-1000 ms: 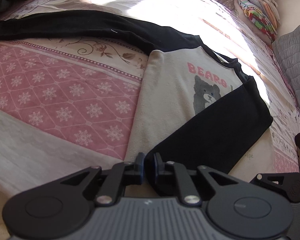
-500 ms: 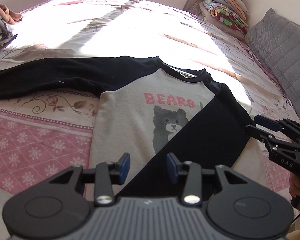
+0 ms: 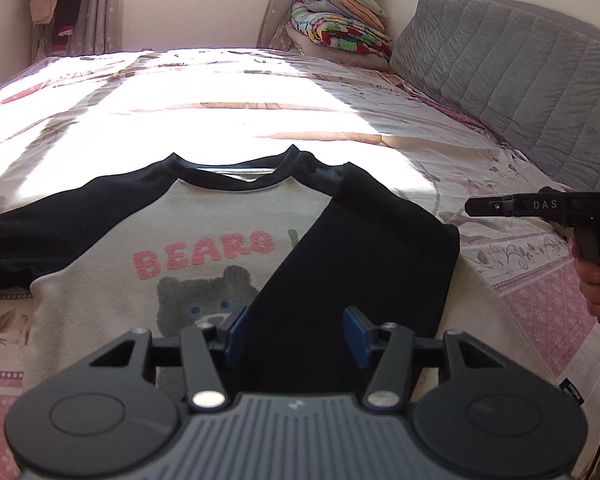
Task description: Fold clothes
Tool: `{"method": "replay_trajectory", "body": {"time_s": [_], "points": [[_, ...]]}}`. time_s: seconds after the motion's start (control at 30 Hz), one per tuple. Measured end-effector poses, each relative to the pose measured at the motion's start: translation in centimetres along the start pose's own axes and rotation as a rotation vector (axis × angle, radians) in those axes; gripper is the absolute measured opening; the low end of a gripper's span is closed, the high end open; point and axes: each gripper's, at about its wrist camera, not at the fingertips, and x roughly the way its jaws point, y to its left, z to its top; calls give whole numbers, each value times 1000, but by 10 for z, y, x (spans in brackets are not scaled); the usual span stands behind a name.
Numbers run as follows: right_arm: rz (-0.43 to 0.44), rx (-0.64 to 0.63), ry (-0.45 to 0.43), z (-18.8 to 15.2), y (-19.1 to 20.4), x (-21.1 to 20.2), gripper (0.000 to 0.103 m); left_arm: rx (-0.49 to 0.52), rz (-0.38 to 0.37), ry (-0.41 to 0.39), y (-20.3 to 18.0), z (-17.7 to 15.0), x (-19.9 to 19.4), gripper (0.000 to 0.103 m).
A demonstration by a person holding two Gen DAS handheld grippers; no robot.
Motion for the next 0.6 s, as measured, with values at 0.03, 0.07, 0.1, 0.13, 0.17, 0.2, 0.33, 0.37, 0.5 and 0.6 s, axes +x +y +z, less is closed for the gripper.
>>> {"method": "replay_trajectory", "body": {"time_s": [0.03,0.07,0.1,0.13,0.17,0.2,0.33,0.37,0.5,0.6], "points": [[11,10,10,-1,-1,4,37,-5,-4,-1,0,0,3,53],[21,20,20,-3,-2,7,37,-13,-7,-2,1,0,7,53],[36,26,35,-4,0,11,37,-22,-13,-4,2,0,9,53],[40,25,43,-4,1,13,37,-31,-19,-7,3,0,11,54],[38,16,53,-6,3,17,37,-36,-23,-8,3,0,13,55],[35,8,64,-7,5,22,37,-39,-27,-9,3,-1,15,56],[31,-1,103,-16,8,38,30,-18,-26,-21,0,-2,19,57],[48,5,95,-17,9,38,16,-16,-28,-23,-1,-2,19,58],[-17,31,80,-11,9,31,13,-3,-32,-29,-4,-4,20,61],[-37,120,110,-16,-5,35,13,82,-12,-48,-12,-11,22,65]]}}
